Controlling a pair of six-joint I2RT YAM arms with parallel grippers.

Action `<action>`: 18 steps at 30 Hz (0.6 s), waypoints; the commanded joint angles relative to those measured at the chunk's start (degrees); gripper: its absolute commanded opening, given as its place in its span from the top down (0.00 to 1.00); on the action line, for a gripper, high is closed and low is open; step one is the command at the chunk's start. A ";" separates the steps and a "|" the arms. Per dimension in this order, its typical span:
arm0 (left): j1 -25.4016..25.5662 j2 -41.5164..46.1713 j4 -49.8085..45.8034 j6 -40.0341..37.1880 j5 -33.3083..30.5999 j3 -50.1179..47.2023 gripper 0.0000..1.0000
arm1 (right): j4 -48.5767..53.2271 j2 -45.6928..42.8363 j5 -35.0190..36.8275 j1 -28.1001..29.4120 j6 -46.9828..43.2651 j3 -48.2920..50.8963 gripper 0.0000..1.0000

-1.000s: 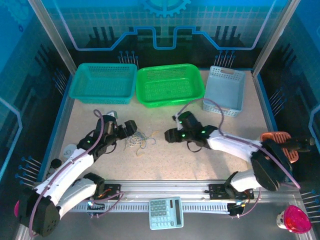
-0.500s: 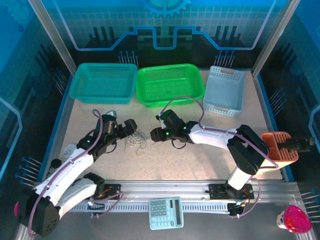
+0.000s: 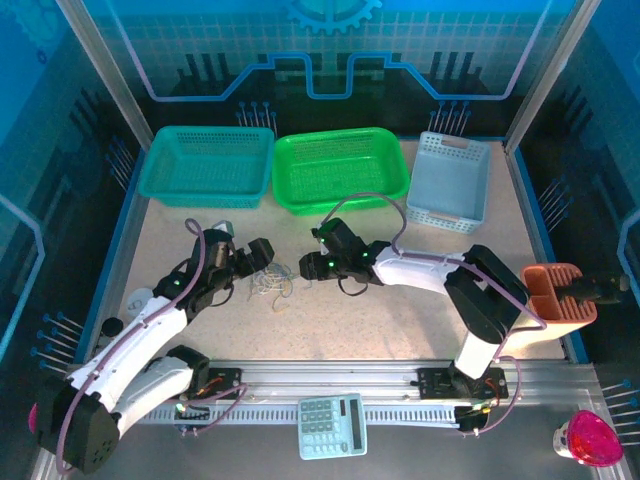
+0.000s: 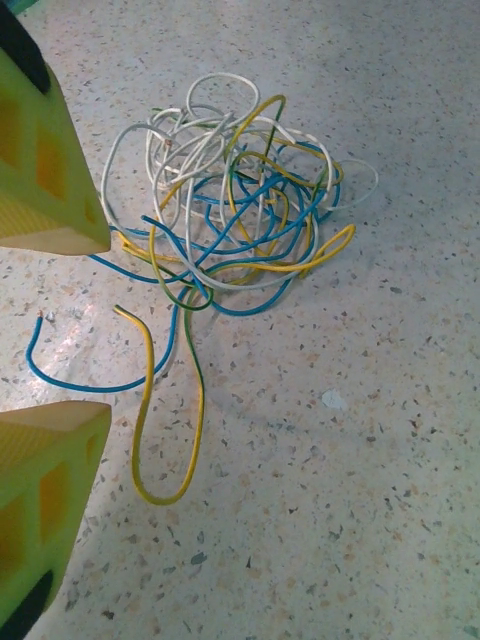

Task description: Untangle the cables

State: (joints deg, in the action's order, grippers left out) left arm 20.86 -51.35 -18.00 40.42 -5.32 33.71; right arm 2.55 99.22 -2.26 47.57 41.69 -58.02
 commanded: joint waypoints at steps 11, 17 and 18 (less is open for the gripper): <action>0.49 0.09 -0.37 -0.61 -0.39 2.41 0.01 | -4.95 4.80 -2.42 -3.14 8.01 -1.10 0.52; 0.40 -0.10 -0.02 -0.70 -0.30 2.50 0.01 | -6.84 6.09 -3.72 -4.09 9.36 -1.07 0.63; 0.45 -0.15 0.08 -0.70 -0.30 2.50 0.01 | -7.22 6.16 -4.11 -4.22 9.46 -0.97 0.68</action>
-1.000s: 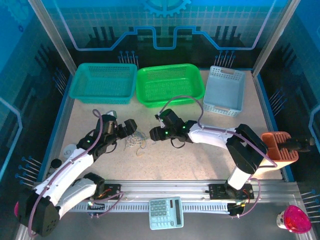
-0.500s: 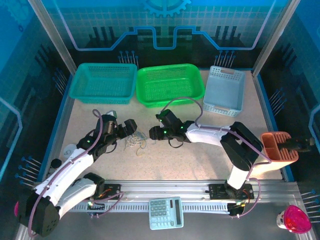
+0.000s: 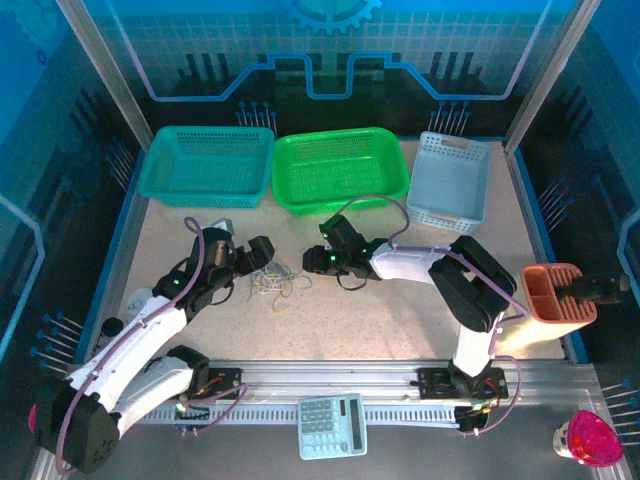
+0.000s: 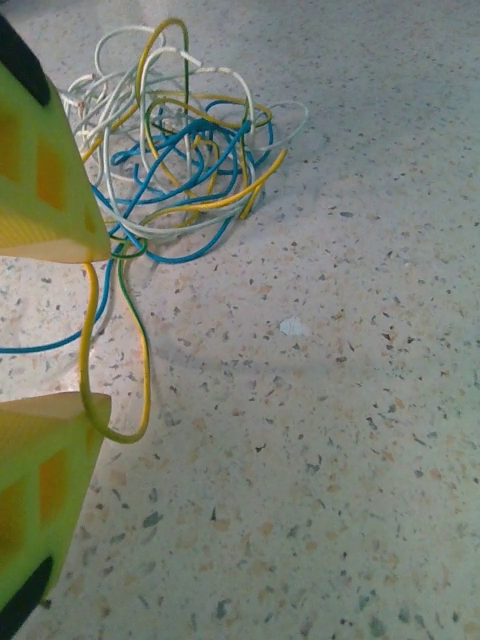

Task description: Untangle the cables

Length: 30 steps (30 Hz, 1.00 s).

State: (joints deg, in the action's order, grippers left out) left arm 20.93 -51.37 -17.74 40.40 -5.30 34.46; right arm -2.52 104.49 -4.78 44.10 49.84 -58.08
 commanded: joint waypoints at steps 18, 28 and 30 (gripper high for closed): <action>0.43 -1.23 0.59 -0.66 0.20 1.54 0.01 | 3.49 -11.64 0.38 -1.27 -8.04 2.10 1.00; 0.31 -1.53 0.08 -1.63 -0.07 1.41 0.01 | 7.86 -12.54 -9.06 -0.59 -16.91 -7.99 1.00; 0.42 -1.55 0.08 -1.84 -0.12 1.11 0.01 | 9.20 -12.95 -10.46 -0.40 -18.20 -11.14 1.00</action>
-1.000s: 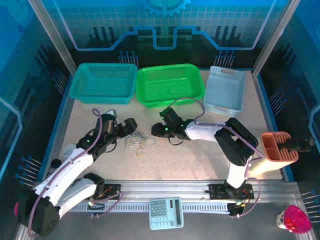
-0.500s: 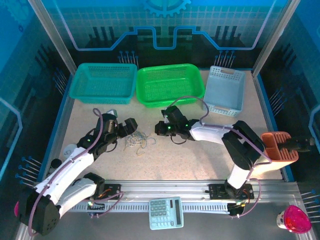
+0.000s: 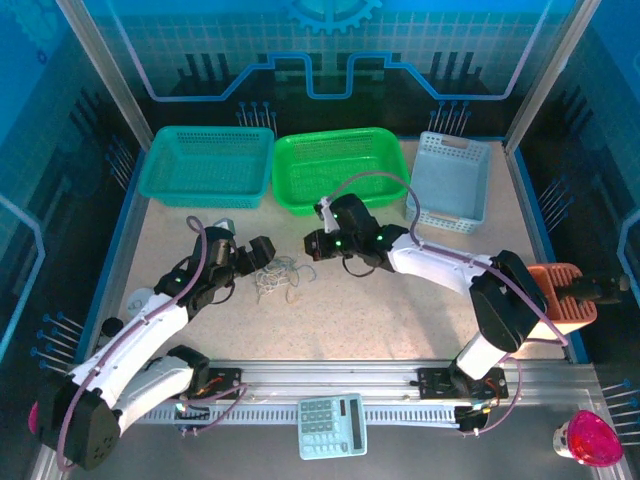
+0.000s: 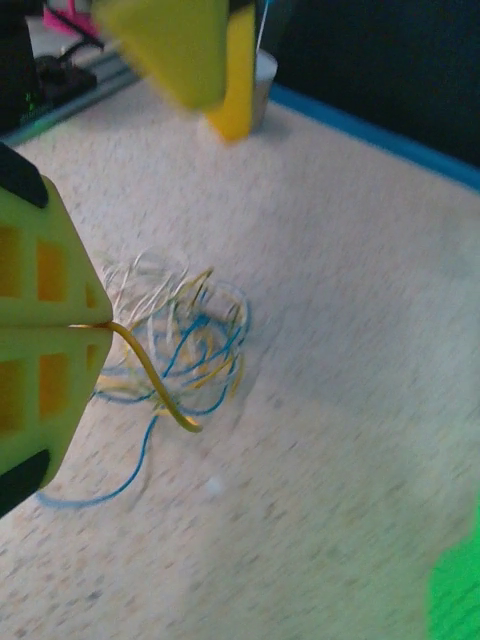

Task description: Untangle the cables

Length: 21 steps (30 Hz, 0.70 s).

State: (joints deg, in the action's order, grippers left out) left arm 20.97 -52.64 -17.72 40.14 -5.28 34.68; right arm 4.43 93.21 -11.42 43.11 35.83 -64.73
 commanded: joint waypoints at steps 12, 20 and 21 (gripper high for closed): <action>0.30 0.54 0.88 -3.57 -0.68 -2.44 0.01 | 2.13 -2.51 -10.74 1.52 -3.75 -13.97 1.00; 0.28 2.87 2.50 -5.80 0.78 -3.91 0.01 | 1.93 -2.67 -11.00 1.82 -3.90 -14.63 1.00; 0.30 3.11 2.66 -6.06 1.09 -4.00 0.01 | 1.74 -2.83 -11.36 1.91 -3.76 -14.71 1.00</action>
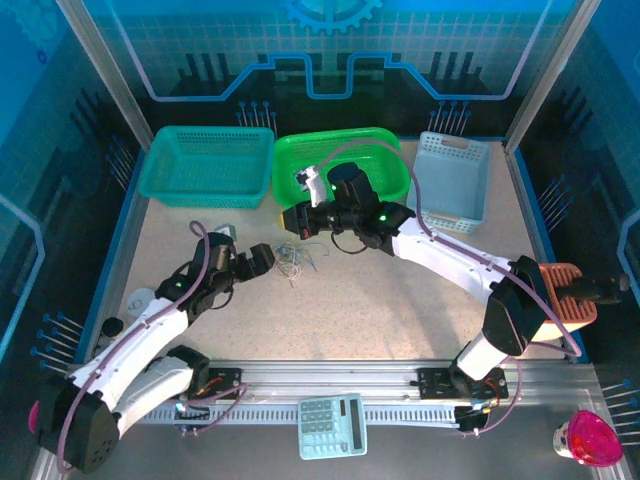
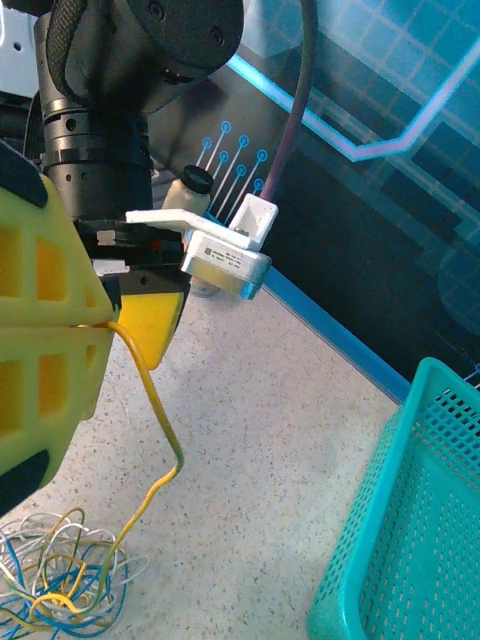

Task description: Untangle the cables

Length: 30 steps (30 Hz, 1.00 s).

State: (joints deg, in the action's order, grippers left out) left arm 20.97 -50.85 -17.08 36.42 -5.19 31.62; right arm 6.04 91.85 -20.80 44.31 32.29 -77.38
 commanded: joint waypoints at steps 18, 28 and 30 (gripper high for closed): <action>0.39 -2.07 10.26 -4.70 5.10 -0.09 0.01 | 1.53 -2.79 -3.88 2.73 0.29 -10.00 1.00; 0.81 -8.48 15.46 -5.13 6.90 1.38 0.01 | 1.77 1.05 -4.13 4.16 0.62 -10.81 1.00; 1.00 -9.22 16.25 -4.99 7.17 1.21 0.01 | 1.78 1.93 -4.30 4.36 0.67 -11.14 1.00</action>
State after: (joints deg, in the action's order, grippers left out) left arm 21.37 -59.29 -3.92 32.62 0.32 31.35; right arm 7.31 92.36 -23.68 47.68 32.56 -86.02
